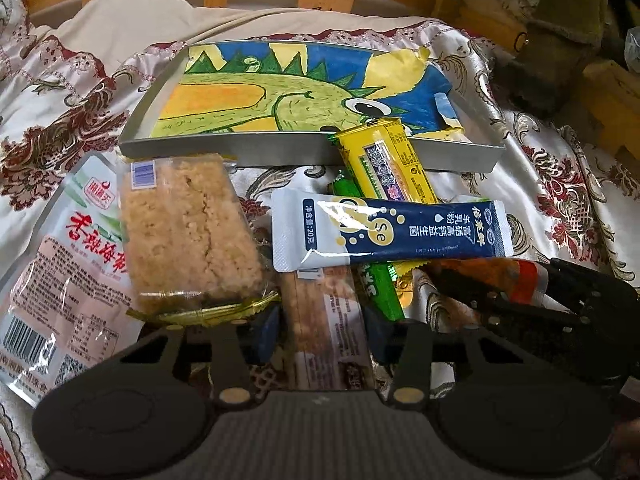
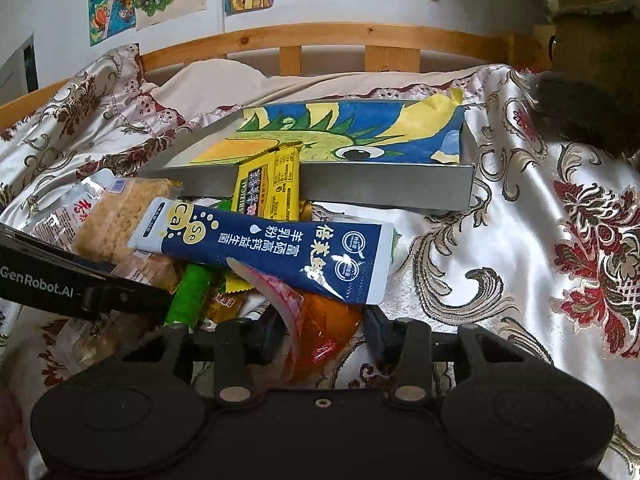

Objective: Organize snacks
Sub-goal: 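Lower the left tool toward the brown snack bar while the right tool approaches the orange candy bag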

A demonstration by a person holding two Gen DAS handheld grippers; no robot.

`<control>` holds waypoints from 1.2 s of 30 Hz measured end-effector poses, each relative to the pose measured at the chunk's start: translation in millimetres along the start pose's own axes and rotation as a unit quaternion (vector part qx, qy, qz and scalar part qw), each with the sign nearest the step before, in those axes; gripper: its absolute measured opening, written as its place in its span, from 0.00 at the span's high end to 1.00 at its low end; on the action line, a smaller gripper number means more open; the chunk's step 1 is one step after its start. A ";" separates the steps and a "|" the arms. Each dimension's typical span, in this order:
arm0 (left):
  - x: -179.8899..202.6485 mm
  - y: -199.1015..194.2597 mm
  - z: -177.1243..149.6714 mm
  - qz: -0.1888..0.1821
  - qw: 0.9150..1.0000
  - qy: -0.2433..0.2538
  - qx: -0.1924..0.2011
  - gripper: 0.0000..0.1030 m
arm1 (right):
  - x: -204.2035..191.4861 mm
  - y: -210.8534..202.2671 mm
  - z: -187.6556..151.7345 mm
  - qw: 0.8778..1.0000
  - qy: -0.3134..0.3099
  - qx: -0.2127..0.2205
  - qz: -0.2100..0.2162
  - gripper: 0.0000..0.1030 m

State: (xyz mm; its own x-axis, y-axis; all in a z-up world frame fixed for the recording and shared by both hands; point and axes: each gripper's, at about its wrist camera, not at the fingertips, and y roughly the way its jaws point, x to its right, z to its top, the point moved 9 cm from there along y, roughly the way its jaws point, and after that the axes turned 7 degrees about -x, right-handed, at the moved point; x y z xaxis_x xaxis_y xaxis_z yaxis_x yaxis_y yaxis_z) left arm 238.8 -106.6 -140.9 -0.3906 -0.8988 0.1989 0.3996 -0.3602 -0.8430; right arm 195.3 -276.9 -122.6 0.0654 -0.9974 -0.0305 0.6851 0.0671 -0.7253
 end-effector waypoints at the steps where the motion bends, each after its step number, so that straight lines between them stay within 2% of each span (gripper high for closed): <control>1: 0.7 -1.0 -0.7 0.000 1.000 -0.001 -0.002 0.54 | -0.4 -0.1 0.0 1.000 -0.001 0.000 -0.001 0.58; 6: 2.2 -6.9 -5.5 -0.005 1.000 -0.021 -0.016 0.54 | 0.0 -13.7 -5.0 1.000 0.022 -0.016 0.008 0.59; 11: 2.2 -4.5 -5.4 -0.007 1.000 -0.021 -0.016 0.52 | -5.5 -25.2 -11.5 0.999 0.013 -0.029 0.001 0.59; 15: 1.8 -5.9 -7.6 -0.004 1.000 -0.021 -0.015 0.54 | -7.5 -32.9 -15.4 0.999 0.009 -0.036 -0.003 0.60; 24: 7.8 -19.2 -21.3 -0.022 0.997 -0.068 -0.038 0.55 | -3.3 -55.8 -22.6 0.998 -0.030 -0.031 -0.052 0.60; 30: 15.4 -32.7 -35.4 -0.024 0.995 -0.086 -0.054 0.55 | 5.1 -73.4 -28.3 0.996 -0.034 -0.033 -0.078 0.60; 36: 18.6 -46.0 -47.1 -0.022 0.992 -0.109 -0.064 0.56 | 10.9 -90.2 -26.8 0.989 -0.069 -0.012 -0.127 0.60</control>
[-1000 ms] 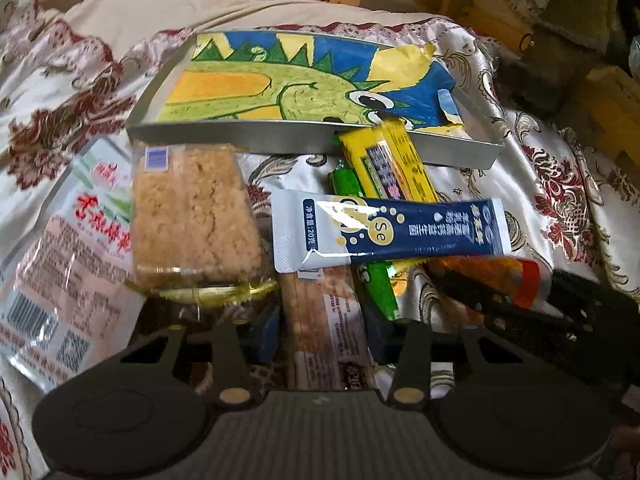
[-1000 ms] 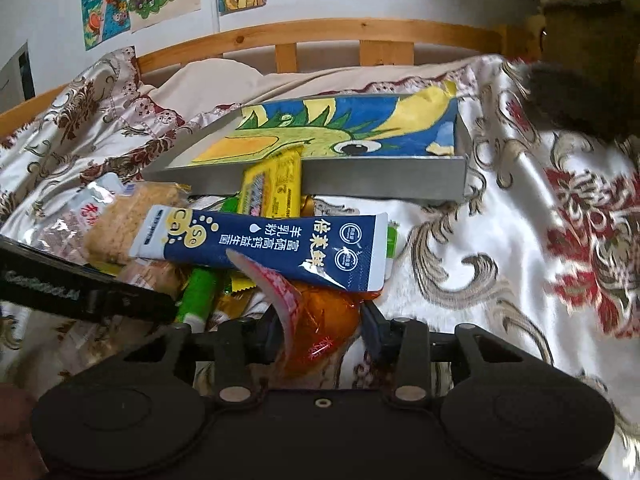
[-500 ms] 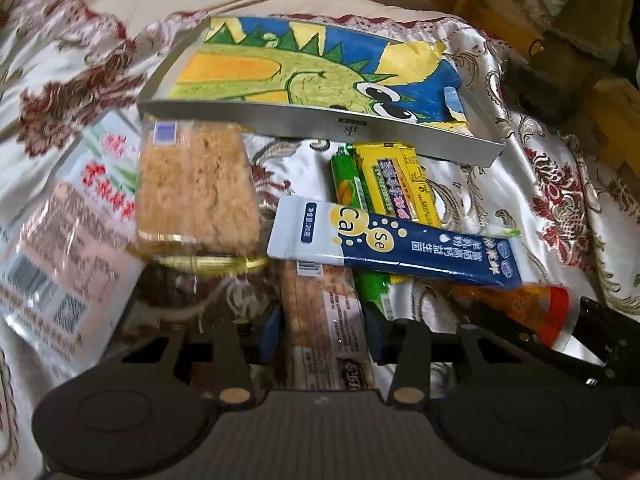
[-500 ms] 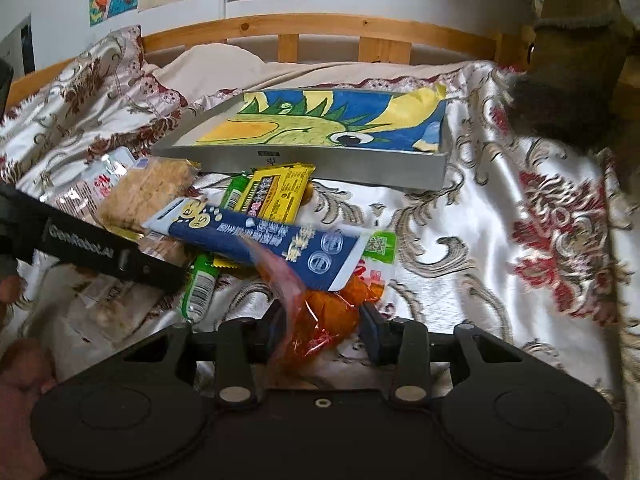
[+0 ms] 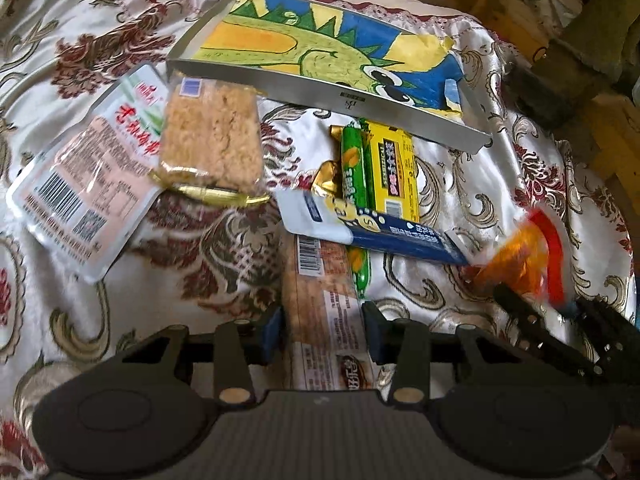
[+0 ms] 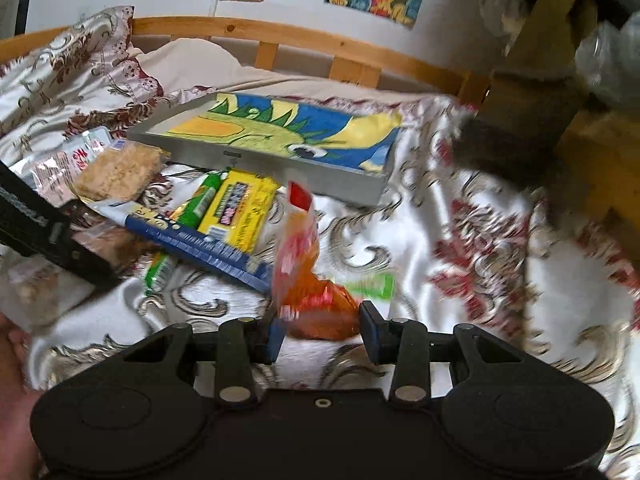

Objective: Organize snacks
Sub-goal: 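Lower the left tool toward the brown snack bar while the right tool approaches the orange candy bag, then close the left tool on the brown snack bar while the right tool grasps the orange candy bag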

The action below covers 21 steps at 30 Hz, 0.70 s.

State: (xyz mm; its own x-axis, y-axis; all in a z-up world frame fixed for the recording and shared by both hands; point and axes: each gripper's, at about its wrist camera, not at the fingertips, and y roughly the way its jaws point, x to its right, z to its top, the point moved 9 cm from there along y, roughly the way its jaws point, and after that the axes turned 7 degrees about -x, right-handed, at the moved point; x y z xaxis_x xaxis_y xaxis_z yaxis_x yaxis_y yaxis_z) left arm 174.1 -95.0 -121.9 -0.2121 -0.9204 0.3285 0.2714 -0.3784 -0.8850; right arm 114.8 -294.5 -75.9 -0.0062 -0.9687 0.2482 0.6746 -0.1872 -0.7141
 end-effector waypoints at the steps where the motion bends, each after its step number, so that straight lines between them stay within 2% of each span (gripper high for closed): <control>1: 0.1 -1.4 -2.2 0.004 1.000 -0.001 0.000 0.56 | 0.7 -1.6 0.6 1.000 -0.003 0.005 -0.004 0.60; 4: 1.6 -6.3 -9.9 0.006 1.000 -0.005 -0.003 0.56 | -0.7 -4.1 0.5 1.000 -0.015 0.011 -0.008 0.60; 13: 16.0 -17.3 -26.6 -0.029 0.999 -0.012 -0.010 0.56 | -12.0 -15.1 5.5 0.999 -0.033 0.034 -0.001 0.61; 21: 28.5 -23.0 -43.9 -0.032 0.999 -0.006 -0.019 0.56 | -24.3 -25.8 6.6 0.997 -0.061 0.048 0.003 0.61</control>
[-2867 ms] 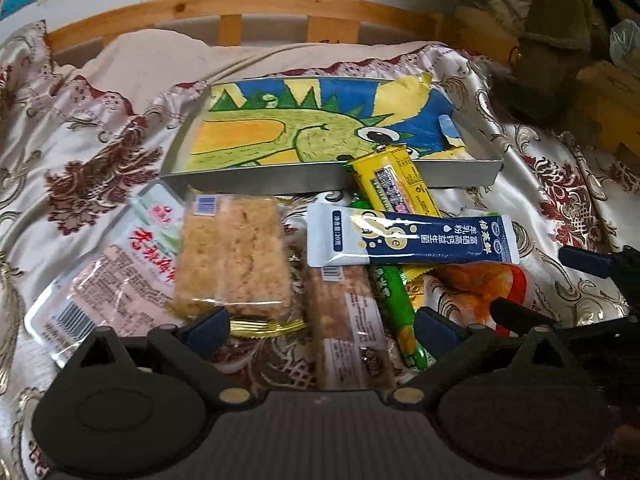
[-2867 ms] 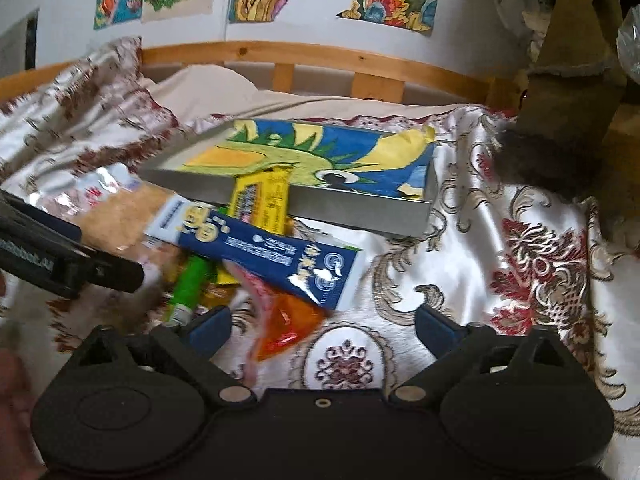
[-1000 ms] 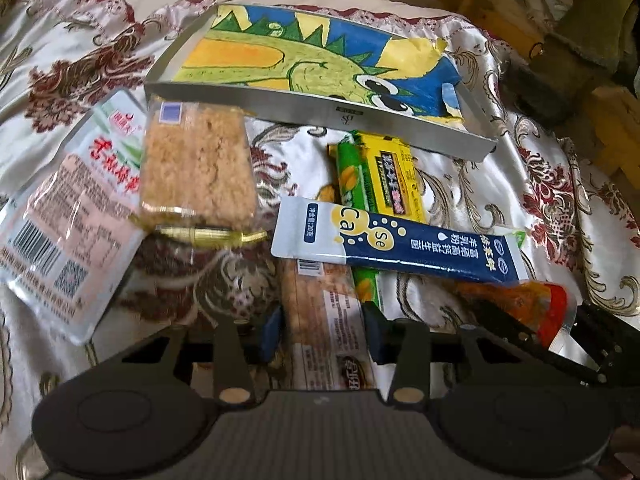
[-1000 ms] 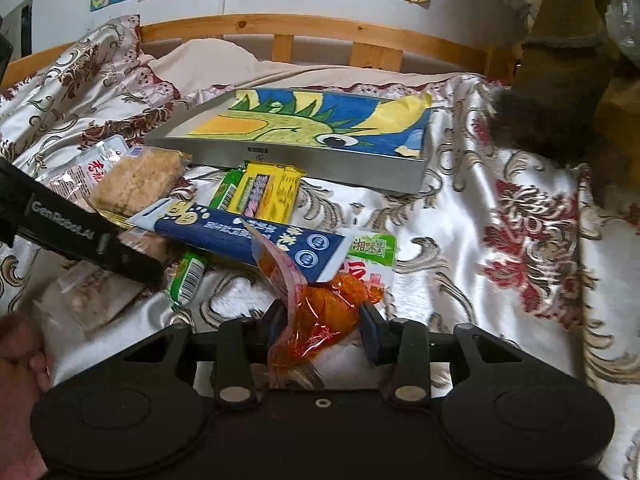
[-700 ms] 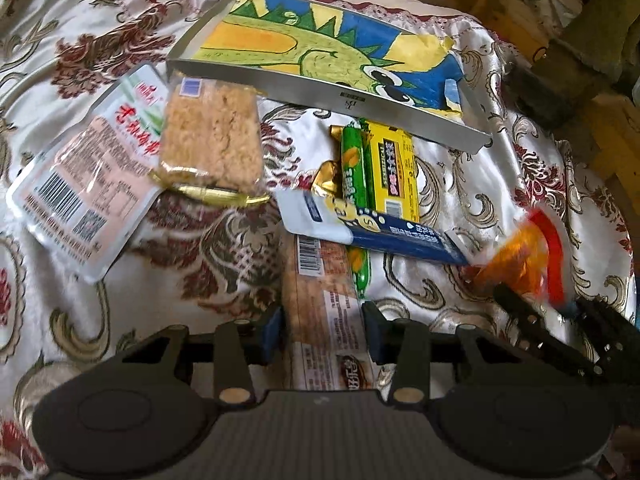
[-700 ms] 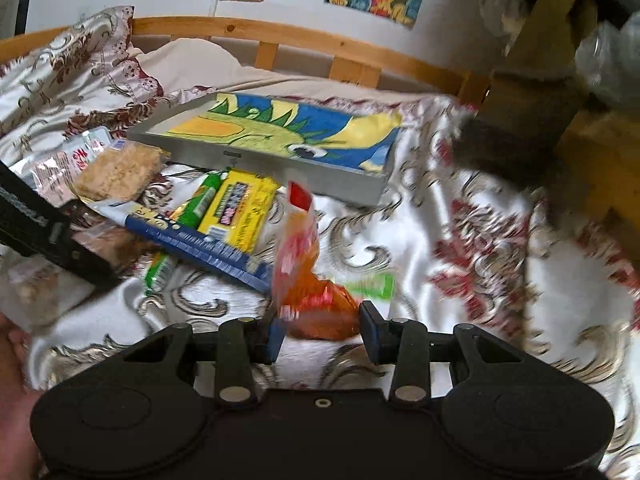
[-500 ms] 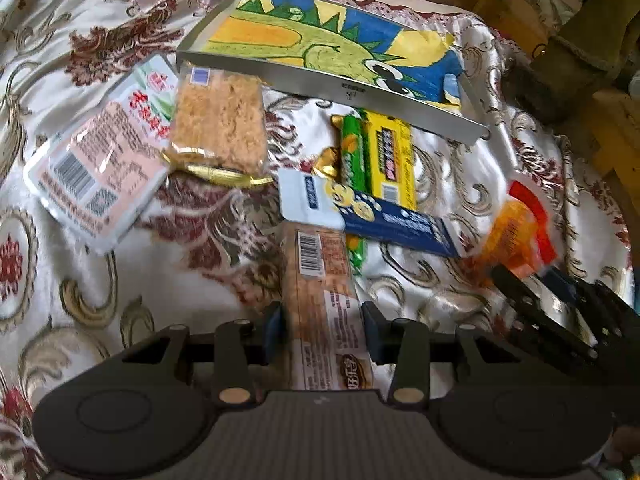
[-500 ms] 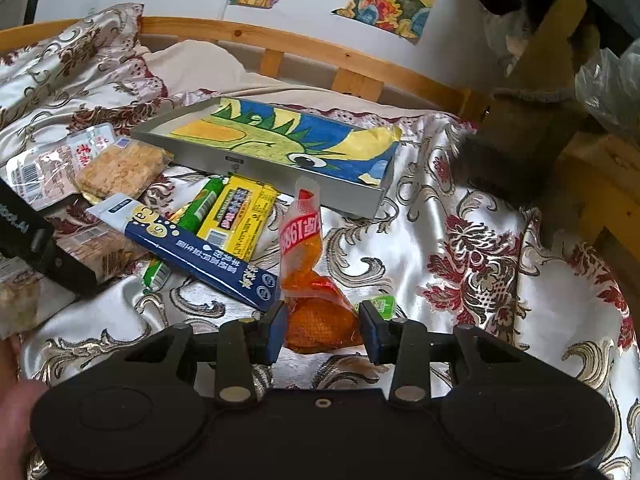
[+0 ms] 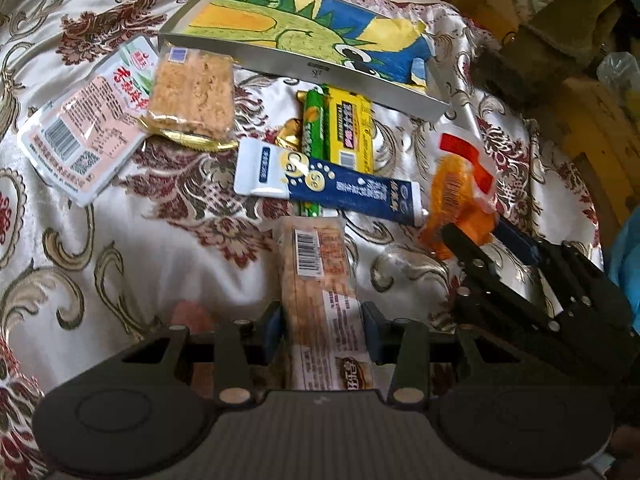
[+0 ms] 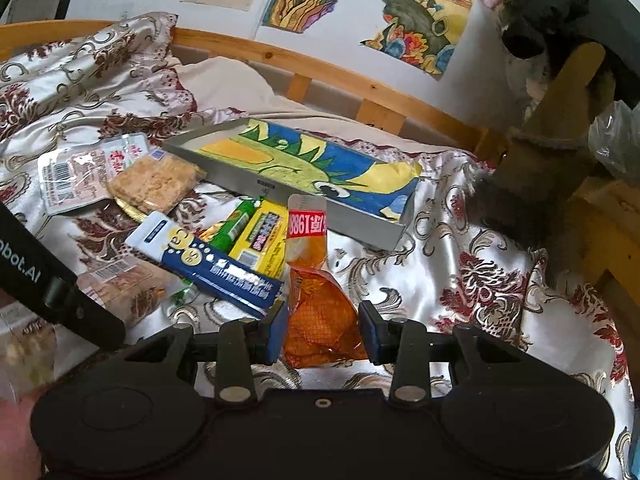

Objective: Organize snacks
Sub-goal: 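Close the left tool on the brown snack bar while the right tool grasps the orange candy bag, then carry the brown bar into the tray with the left tool while the right tool drops the candy bag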

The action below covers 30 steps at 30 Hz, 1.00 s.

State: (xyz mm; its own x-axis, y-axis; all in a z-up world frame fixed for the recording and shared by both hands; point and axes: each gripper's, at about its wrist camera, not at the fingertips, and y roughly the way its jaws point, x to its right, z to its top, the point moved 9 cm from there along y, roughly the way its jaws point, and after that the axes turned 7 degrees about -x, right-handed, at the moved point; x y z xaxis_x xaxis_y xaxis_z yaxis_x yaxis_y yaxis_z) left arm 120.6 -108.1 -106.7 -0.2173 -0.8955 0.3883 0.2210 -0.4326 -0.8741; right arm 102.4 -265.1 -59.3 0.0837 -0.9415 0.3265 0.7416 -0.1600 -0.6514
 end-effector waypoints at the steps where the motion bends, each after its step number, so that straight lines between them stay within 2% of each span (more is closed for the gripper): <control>1: 0.6 -0.6 -1.3 0.000 1.000 0.000 0.000 0.56 | -1.0 -0.7 -1.0 1.000 0.001 -0.001 0.002 0.61; 15: 11.4 -20.0 4.3 -0.013 1.000 0.009 0.025 0.56 | 0.7 -16.4 9.3 0.999 -0.001 0.045 -0.009 0.61; 20: 11.7 -29.6 26.8 -0.009 0.999 0.003 0.047 0.56 | -0.2 -18.0 17.2 0.997 -0.018 0.067 -0.020 0.61; 24: 13.5 -42.1 60.0 -0.005 0.997 0.009 0.081 0.56 | 2.9 -13.9 33.3 0.996 -0.029 0.084 -0.019 0.62; 25: 15.3 -44.9 68.6 -0.004 0.996 0.011 0.089 0.56 | 4.8 -12.3 38.4 0.995 -0.033 0.090 -0.020 0.83; 26: 17.0 -47.3 77.1 -0.005 0.995 0.013 0.096 0.56 | 7.5 -11.0 44.3 0.994 -0.038 0.096 -0.023 0.90; 29: 22.3 -52.1 105.5 -0.003 0.992 0.022 0.122 0.56 | 16.4 0.1 62.2 0.992 -0.051 0.111 -0.026 0.90; 30: 22.7 -51.2 114.1 0.001 0.992 0.022 0.126 0.56 | 17.8 7.5 64.4 0.993 -0.055 0.104 -0.019 0.90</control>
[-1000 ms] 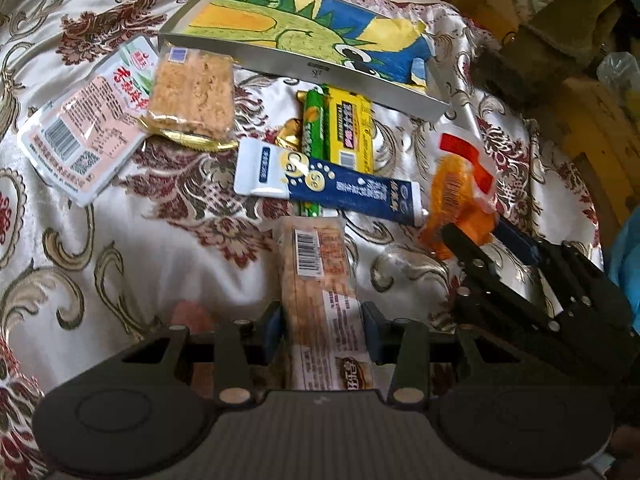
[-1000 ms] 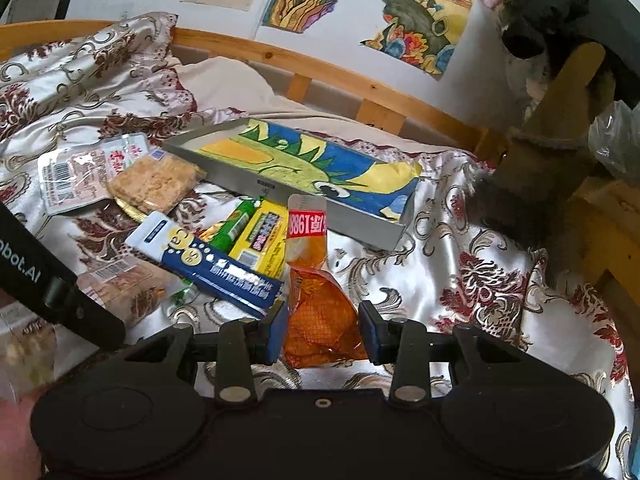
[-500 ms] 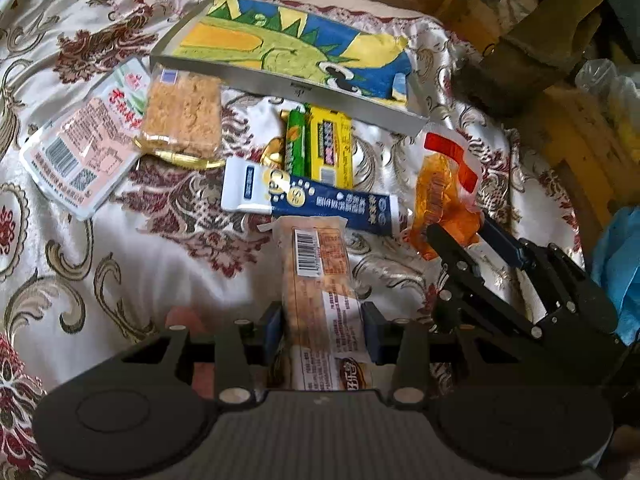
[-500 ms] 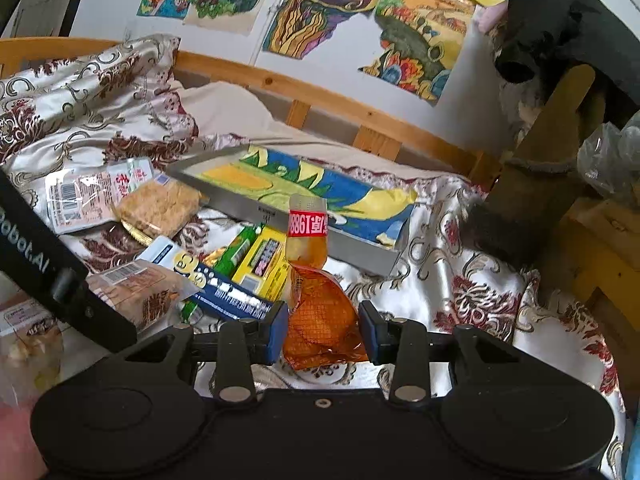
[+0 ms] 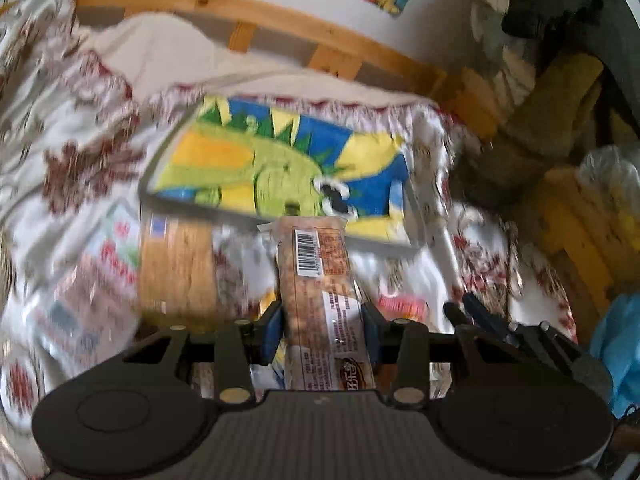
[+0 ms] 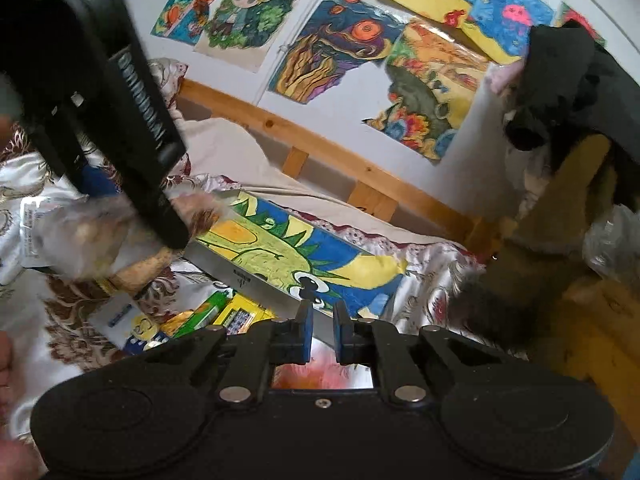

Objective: Organize snacks
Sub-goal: 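Carry the brown bar into the tray with the left tool while the right tool drops the candy bag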

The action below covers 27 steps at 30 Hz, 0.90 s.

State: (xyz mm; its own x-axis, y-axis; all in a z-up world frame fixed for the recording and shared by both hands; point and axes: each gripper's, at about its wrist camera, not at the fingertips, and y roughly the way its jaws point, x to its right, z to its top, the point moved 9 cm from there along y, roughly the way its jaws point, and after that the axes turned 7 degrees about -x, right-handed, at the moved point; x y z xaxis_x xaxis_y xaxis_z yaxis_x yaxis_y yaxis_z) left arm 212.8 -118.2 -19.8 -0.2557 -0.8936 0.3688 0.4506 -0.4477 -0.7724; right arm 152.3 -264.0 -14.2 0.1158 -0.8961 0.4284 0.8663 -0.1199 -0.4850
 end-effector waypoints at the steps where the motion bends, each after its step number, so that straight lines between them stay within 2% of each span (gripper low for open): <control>1: -0.8 4.0 6.0 0.004 1.000 -0.002 0.001 0.56 | 1.1 9.4 -1.7 1.000 0.002 -0.011 0.011 0.90; 3: -3.0 11.5 11.8 0.006 1.000 -0.005 0.000 0.56 | 4.5 22.2 -11.3 0.999 0.021 -0.035 0.029 0.90; 5: -6.4 21.1 12.3 0.007 1.000 -0.010 -0.003 0.56 | 6.2 30.1 -25.3 0.995 0.056 -0.067 0.053 0.79; 7: -11.6 29.5 8.8 0.003 1.000 -0.015 -0.014 0.56 | 5.6 32.2 -36.7 0.988 0.097 -0.085 0.081 0.56; 11: -19.4 43.5 3.4 -0.002 0.999 -0.024 -0.027 0.56 | -5.8 41.5 -41.6 0.982 0.128 -0.098 0.102 0.44; 13: -22.1 46.8 2.9 -0.001 0.999 -0.025 -0.028 0.56 | -7.1 50.3 -41.4 0.976 0.152 -0.103 0.113 0.33; 18: -26.6 50.0 6.3 0.005 0.999 -0.023 -0.023 0.56 | -12.2 72.8 -48.7 0.950 0.231 -0.133 0.165 0.34; 20: -27.7 51.2 7.9 0.006 0.999 -0.022 -0.023 0.56 | -16.4 80.6 -51.5 0.941 0.248 -0.144 0.181 0.50; 21: -28.3 51.3 8.4 0.006 0.999 -0.023 -0.023 0.56 | -18.0 82.7 -52.5 0.937 0.256 -0.148 0.186 0.53; 27: -28.6 51.4 12.7 0.011 1.000 -0.016 -0.021 0.56 | -12.2 79.4 -48.9 0.936 0.269 -0.137 0.178 0.55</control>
State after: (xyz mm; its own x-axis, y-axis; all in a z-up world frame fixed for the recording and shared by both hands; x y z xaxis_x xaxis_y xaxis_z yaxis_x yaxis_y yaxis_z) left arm 254.1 -116.1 -63.5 -0.2194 -0.9038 0.3673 0.4200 -0.4273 -0.8006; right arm 195.9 -283.4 -95.2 0.0484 -0.9768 -0.2085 0.6527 0.1890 -0.7337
